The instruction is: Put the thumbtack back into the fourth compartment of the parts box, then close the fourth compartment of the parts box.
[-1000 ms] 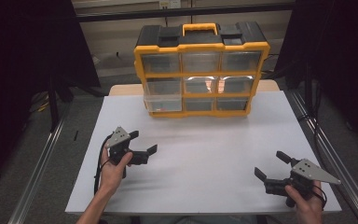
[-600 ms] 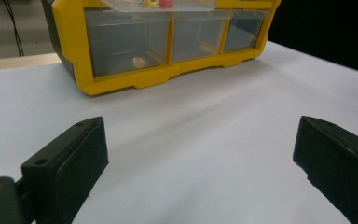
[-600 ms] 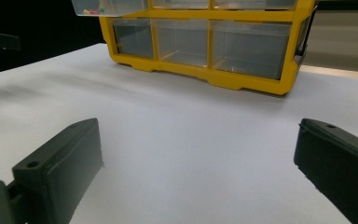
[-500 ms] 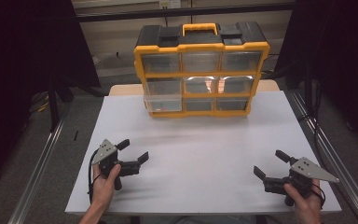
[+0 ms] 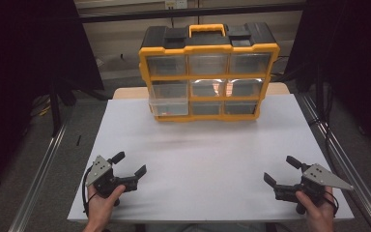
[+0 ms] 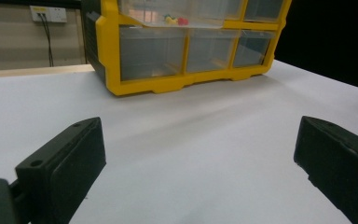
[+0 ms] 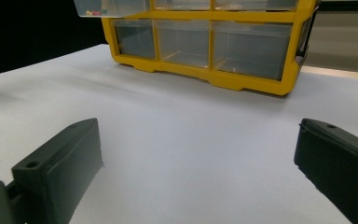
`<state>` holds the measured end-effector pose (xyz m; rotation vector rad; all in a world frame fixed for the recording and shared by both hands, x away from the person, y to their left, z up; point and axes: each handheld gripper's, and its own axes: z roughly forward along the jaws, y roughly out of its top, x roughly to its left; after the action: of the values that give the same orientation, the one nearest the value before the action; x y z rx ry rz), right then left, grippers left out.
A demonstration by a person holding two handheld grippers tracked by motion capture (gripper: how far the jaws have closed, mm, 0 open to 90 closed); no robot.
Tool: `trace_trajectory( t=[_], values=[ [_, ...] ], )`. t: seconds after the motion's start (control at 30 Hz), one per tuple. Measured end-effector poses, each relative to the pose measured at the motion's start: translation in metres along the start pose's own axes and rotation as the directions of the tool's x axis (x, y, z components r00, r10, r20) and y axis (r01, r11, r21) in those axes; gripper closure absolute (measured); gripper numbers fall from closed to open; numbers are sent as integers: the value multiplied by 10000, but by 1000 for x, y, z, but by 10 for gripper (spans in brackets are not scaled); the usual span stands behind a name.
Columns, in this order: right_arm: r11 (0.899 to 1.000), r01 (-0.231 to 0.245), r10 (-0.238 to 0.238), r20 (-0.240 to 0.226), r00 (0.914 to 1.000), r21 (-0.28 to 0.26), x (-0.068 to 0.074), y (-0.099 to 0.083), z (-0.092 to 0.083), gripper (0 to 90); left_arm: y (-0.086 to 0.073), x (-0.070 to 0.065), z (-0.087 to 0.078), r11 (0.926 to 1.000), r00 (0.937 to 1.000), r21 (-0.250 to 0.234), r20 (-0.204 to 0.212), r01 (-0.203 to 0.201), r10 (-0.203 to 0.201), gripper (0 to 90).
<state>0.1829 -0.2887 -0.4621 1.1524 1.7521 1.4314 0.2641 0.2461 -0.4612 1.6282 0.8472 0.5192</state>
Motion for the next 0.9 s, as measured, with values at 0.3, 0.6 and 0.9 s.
trace_trajectory(
  t=[0.3,0.6,0.9],
  values=[
    [10000,75,-75,2,10000,-33,0,0,0,5,1,2,0,10000,10000,-66,0,-46,46,23],
    [10000,-7,7,32,10000,35,1,1,3,5,6,-3,4,9992,9984,139,428,-367,361,32],
    [10000,65,-65,7,10000,11,0,0,0,5,18,-14,10,9968,9913,434,1165,-667,612,50]
  ],
)
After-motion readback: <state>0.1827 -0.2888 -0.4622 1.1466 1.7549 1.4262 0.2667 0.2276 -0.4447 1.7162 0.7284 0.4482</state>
